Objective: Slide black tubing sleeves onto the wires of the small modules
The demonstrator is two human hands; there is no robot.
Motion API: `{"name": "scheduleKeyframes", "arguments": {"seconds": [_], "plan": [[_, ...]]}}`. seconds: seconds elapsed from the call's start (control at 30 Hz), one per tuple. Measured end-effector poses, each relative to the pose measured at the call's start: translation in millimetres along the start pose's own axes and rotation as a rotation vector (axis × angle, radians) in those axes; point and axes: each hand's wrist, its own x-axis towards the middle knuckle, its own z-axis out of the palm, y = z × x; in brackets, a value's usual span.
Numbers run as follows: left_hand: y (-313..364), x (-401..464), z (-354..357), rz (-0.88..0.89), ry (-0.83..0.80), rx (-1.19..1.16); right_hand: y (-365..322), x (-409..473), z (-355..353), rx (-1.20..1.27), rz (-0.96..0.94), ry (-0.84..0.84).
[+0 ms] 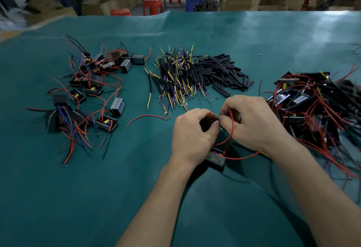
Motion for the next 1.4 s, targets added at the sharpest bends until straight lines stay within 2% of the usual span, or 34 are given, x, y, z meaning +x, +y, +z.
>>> {"name": "scheduleKeyframes", "arguments": {"seconds": [0.2,0.33,0.47,0.53,0.6,0.67,0.8,1.4], "plan": [[2.9,-0.9,0.0,0.044,-0.020,0.012,0.6,1.1,2.8,0.024,0.099,-0.092],[4.4,-0.8,0.4,0.073,-0.027,0.033,0.9,3.2,5.0,0.059,0.243,-0.146],[5.3,-1.3,-0.3,0.098,-0.043,0.051,2.2,3.8,4.8,0.305,0.461,-0.196],[4.4,-1.5,-0.2,0.107,-0.043,0.067,6.1,4.0,5.1,0.370,0.497,-0.207],[3.7,-0.7,-0.5,0.076,-0.021,0.043,10.7,3.7,4.6,0.292,0.388,-0.158],[2.9,0.3,-1.0,0.040,-0.005,0.014,8.4,2.8,1.1,0.167,0.182,-0.034],[4.0,0.4,-2.1,0.014,-0.017,0.025,7.9,-0.9,-4.8,0.145,-0.041,0.060],[0.8,1.0,-2.6,-0.122,-0.021,-0.032,10.2,1.3,-2.5,0.007,-0.088,0.021]]}}
